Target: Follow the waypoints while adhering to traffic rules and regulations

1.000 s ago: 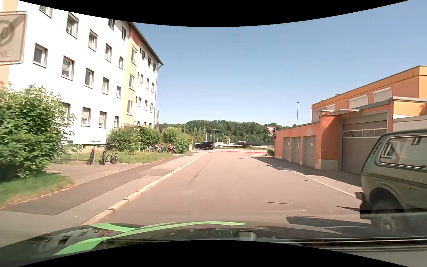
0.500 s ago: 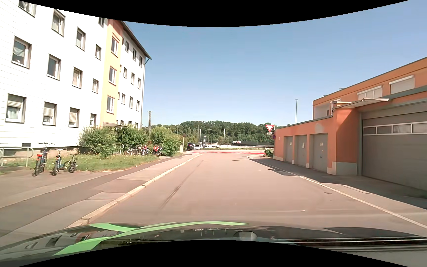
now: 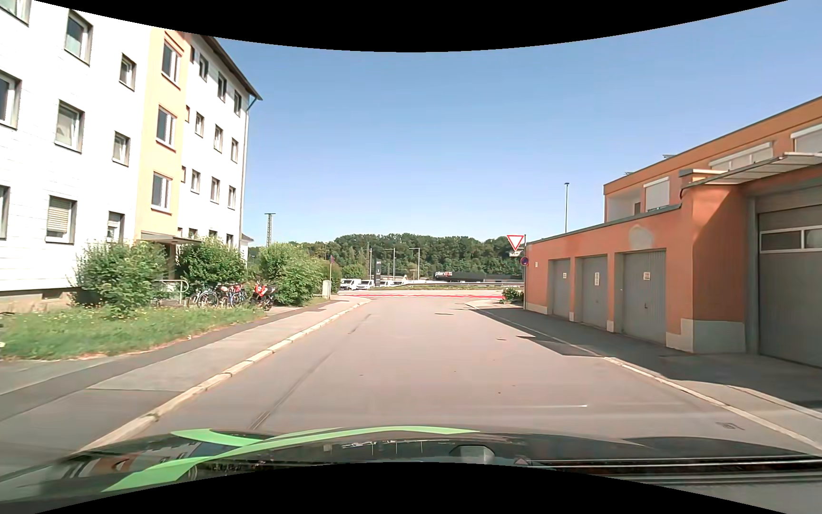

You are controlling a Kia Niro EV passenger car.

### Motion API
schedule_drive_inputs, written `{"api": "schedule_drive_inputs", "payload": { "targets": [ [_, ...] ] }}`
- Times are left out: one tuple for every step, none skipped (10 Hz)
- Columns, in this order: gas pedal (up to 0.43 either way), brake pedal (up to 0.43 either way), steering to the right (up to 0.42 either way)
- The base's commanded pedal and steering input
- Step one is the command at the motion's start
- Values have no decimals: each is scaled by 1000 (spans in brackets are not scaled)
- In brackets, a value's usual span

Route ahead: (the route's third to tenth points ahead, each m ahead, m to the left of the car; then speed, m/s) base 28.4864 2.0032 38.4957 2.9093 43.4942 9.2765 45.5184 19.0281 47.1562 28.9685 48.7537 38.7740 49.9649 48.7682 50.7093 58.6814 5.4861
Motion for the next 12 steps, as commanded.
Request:
{"api": "schedule_drive_inputs", "payload": {
  "targets": [
    [67, 0, 41],
    [59, 0, 33],
    [59, 0, 30],
    [59, 0, 25],
    [59, 0, 24],
    [59, 0, 23],
    [59, 0, 18],
    [59, 0, 12],
    [47, 0, 10],
    [47, 0, 8],
    [47, 0, 7],
    [39, 0, 8]
  ]
}}
